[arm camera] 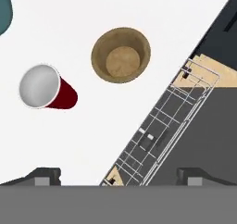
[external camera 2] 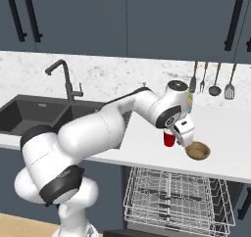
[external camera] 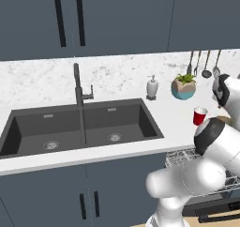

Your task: Pick up the cup and bowl from the counter, place them in the dishwasher, and close the dishwasher door.

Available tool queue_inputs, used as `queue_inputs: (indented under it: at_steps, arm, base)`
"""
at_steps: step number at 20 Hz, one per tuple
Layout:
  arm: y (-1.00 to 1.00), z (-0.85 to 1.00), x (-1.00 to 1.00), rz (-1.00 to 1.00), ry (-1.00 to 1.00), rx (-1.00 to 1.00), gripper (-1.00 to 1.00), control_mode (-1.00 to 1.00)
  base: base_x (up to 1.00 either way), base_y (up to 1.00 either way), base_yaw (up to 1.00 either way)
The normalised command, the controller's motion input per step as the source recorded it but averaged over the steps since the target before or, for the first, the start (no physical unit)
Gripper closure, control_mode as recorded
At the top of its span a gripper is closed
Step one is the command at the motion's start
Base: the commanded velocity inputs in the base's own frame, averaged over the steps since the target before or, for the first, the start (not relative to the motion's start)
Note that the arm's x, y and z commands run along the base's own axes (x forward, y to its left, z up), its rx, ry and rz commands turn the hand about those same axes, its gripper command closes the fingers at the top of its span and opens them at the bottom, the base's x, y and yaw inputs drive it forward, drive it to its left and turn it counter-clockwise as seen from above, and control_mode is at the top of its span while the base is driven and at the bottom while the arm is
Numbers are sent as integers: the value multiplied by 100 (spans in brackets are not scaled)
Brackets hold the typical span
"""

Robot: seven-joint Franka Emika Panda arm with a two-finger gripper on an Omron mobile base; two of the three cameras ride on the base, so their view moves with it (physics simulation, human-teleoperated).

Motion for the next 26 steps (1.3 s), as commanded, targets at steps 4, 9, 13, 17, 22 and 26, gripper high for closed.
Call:
queue_inputs:
  at_steps: [4,9,13,17,22,26]
  arm:
    - [-23,0,44,0,0,0,-100,-100]
    - [2,0,3,-1,0,0,-100,-100]
    - [30,-11,4,1,0,0,-100,-100]
    - [31,-19,16,4,1,0,-100,-100]
    - [27,-37,16,5,-1,-3,-100,-100]
    - [24,-47,15,5,-4,-7,-100,-100]
  base:
    - [0,0,0]
    - [0,0,0]
    - [0,0,0]
    - [0,0,0]
    - [0,0,0]
    - [0,0,0]
